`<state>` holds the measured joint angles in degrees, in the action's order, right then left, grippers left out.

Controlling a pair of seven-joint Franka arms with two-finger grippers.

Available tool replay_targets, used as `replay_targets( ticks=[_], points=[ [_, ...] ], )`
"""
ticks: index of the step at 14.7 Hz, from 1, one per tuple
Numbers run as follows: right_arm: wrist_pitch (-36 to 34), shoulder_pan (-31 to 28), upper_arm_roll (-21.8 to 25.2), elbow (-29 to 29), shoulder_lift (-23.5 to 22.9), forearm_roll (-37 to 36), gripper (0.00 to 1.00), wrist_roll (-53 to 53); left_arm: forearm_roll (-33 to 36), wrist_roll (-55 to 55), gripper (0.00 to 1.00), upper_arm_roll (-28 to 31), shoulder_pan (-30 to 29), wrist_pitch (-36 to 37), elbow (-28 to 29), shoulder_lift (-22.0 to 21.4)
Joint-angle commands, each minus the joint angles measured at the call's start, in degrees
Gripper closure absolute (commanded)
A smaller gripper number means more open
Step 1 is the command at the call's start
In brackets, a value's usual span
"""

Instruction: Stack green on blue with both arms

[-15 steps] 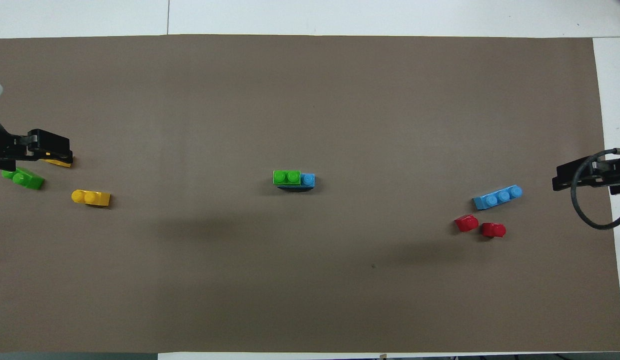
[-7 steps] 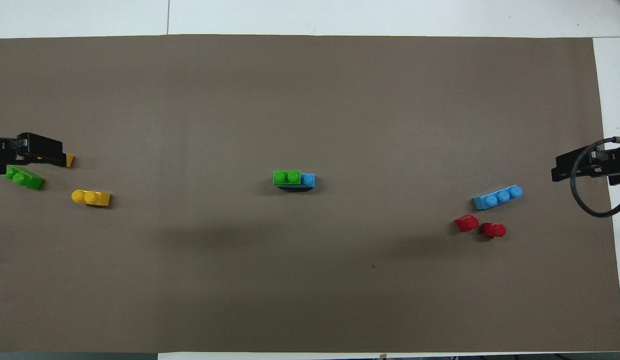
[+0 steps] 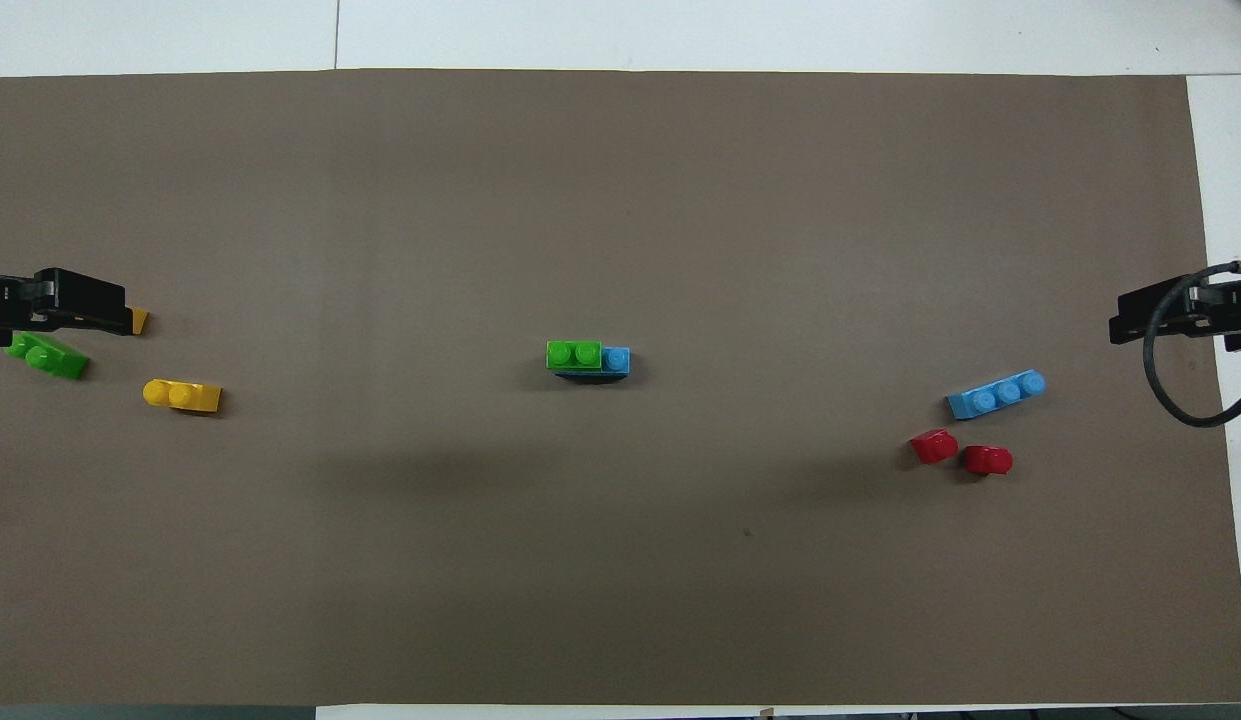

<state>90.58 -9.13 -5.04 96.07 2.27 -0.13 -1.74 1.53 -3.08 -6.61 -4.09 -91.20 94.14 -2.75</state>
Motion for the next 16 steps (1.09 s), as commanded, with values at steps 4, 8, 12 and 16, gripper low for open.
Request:
replay_targets(
  ticks=[4, 8, 12, 16],
  points=[
    [0.91, -0.45, -0.23, -0.89, -1.04, -1.71, 0.00, 1.03, -1.00, 1.58, 0.00, 0.11, -0.31, 0.14, -0.01, -0.50],
    [0.91, -0.36, -0.23, -0.89, -1.04, -2.15, 0.00, 3.30, -1.09, 1.32, 0.00, 0.11, -0.22, 0.14, -0.01, -0.50],
    [0.82, -0.45, -0.23, -0.89, -1.04, -2.24, 0.00, 4.90, -1.09, 1.32, 0.00, 0.11, -0.13, 0.14, -0.01, -0.50],
    [0.47, -0.54, -0.23, -0.89, -1.04, -1.98, 0.00, 4.73, -3.02, 1.32, 0.00, 0.19, -0.48, -0.12, 0.08, -0.50]
  ],
)
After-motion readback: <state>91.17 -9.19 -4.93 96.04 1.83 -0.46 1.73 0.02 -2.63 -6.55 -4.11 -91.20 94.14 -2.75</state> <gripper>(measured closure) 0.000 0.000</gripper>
